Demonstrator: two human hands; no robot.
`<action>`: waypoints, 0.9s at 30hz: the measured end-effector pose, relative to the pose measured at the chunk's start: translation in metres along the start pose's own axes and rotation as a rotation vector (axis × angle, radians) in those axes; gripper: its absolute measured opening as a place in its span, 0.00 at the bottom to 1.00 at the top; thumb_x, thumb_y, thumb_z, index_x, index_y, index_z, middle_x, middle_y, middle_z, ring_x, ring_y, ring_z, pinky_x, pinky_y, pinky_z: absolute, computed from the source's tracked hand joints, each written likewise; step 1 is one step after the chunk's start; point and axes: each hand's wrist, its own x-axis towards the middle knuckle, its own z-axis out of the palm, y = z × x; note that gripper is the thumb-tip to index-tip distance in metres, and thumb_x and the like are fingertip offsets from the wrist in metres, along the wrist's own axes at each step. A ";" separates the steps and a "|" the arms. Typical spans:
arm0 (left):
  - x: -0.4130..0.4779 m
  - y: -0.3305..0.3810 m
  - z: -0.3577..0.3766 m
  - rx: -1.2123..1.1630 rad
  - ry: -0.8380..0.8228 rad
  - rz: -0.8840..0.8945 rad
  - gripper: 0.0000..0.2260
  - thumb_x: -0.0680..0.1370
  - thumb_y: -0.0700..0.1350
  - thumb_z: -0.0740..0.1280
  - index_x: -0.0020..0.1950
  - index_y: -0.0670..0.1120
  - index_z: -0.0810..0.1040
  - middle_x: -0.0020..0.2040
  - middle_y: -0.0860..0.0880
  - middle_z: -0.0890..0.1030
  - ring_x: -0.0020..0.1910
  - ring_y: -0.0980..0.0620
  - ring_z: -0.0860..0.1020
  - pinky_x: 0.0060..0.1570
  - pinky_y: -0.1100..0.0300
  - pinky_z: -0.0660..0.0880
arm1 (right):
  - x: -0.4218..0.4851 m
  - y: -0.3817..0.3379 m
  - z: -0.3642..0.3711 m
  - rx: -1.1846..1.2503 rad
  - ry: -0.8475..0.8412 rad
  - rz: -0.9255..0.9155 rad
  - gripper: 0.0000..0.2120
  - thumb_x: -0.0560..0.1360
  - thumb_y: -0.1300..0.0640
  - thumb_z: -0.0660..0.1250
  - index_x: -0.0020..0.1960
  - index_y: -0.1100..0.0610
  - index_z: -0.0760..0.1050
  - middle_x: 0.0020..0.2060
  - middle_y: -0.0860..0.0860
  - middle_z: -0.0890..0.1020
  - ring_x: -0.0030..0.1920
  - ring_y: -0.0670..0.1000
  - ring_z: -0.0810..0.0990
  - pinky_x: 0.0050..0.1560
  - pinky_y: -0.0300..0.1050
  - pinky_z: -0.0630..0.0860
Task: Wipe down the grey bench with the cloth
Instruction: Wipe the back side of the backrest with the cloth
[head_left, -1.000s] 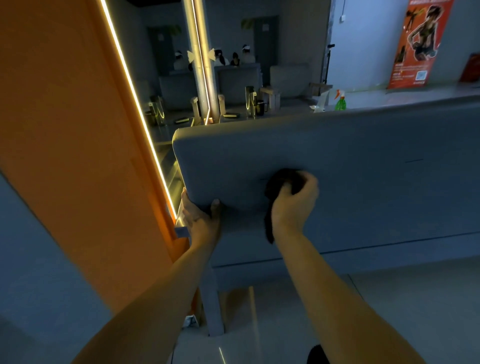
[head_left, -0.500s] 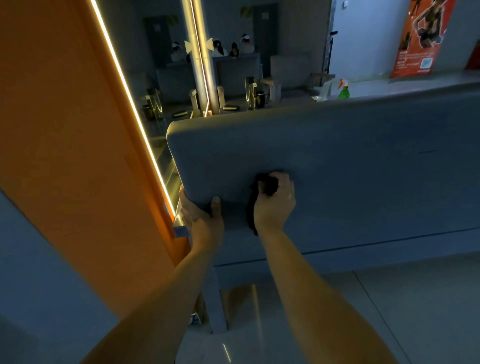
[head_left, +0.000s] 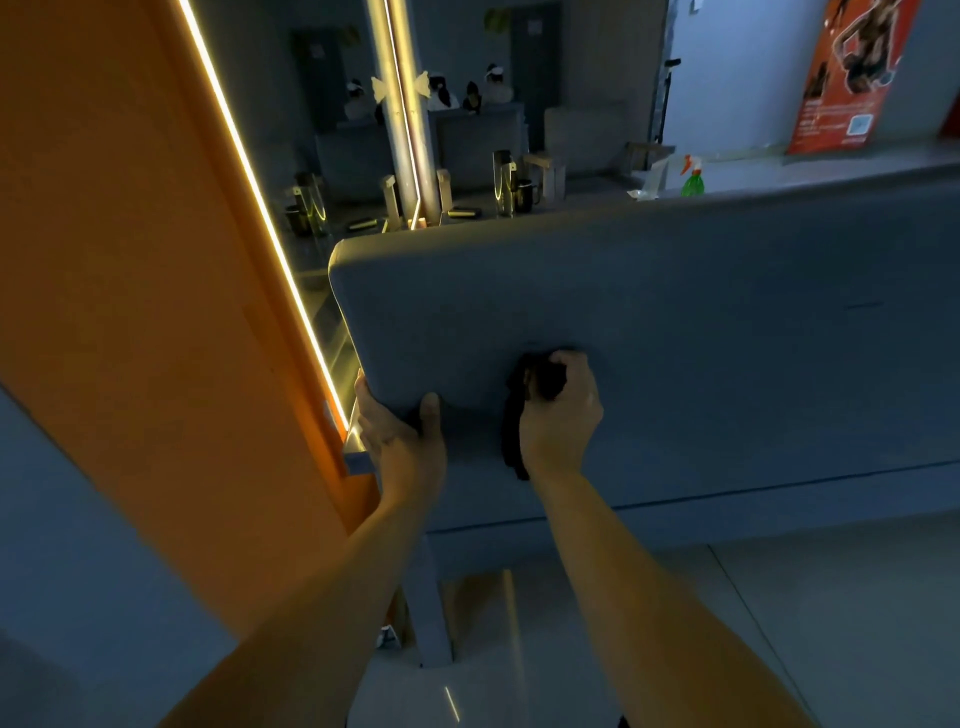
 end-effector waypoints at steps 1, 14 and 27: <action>0.000 -0.001 0.001 -0.004 -0.001 -0.004 0.39 0.79 0.52 0.69 0.82 0.54 0.46 0.78 0.46 0.59 0.77 0.45 0.58 0.76 0.43 0.60 | -0.008 0.006 -0.001 -0.001 -0.024 0.057 0.13 0.73 0.73 0.65 0.52 0.58 0.76 0.46 0.52 0.80 0.46 0.51 0.79 0.50 0.53 0.80; -0.002 -0.003 0.004 0.020 -0.001 0.013 0.39 0.80 0.54 0.69 0.82 0.51 0.47 0.78 0.46 0.59 0.77 0.45 0.58 0.74 0.51 0.56 | -0.005 -0.006 0.001 0.106 0.038 0.150 0.12 0.76 0.70 0.69 0.49 0.54 0.74 0.44 0.48 0.80 0.46 0.47 0.78 0.52 0.50 0.80; -0.003 0.002 0.001 -0.009 0.007 -0.023 0.40 0.78 0.57 0.69 0.81 0.57 0.46 0.78 0.44 0.60 0.76 0.43 0.59 0.75 0.43 0.59 | -0.016 -0.034 0.026 0.244 0.073 0.223 0.11 0.75 0.68 0.71 0.50 0.54 0.76 0.43 0.41 0.78 0.43 0.40 0.77 0.51 0.31 0.74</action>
